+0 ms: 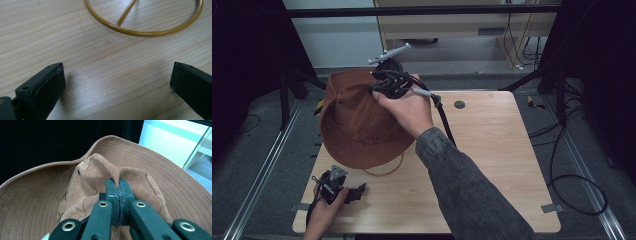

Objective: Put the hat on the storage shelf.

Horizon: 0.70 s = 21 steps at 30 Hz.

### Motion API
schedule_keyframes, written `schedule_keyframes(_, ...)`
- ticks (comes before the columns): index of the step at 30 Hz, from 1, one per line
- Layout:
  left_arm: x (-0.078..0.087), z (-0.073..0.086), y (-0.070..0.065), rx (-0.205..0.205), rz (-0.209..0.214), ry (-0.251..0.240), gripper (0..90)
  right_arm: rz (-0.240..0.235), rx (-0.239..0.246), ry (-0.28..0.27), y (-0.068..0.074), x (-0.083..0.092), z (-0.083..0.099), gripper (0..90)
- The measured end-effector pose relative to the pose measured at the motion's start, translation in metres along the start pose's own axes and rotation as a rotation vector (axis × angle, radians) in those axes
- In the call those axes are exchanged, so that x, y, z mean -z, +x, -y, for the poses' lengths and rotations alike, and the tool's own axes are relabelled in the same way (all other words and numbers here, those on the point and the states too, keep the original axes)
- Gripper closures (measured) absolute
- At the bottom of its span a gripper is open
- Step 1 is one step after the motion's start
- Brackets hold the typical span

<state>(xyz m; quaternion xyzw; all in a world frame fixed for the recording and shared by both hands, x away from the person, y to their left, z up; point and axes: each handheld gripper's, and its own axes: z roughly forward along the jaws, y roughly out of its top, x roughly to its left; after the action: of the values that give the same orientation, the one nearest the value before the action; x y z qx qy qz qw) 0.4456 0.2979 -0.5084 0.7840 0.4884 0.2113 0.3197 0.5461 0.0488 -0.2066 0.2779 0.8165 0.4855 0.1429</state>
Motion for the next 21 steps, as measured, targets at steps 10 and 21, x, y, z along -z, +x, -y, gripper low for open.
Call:
schedule_keyframes(10,0.0,0.0,0.0,0.001,0.0,-0.001,0.0,-0.005,0.004,0.012,0.003,-0.008,0.001,89.2)
schedule_keyframes(21,0.0,0.0,0.0,0.001,0.0,-0.001,0.0,-0.022,0.014,0.038,0.009,-0.019,0.002,88.7)
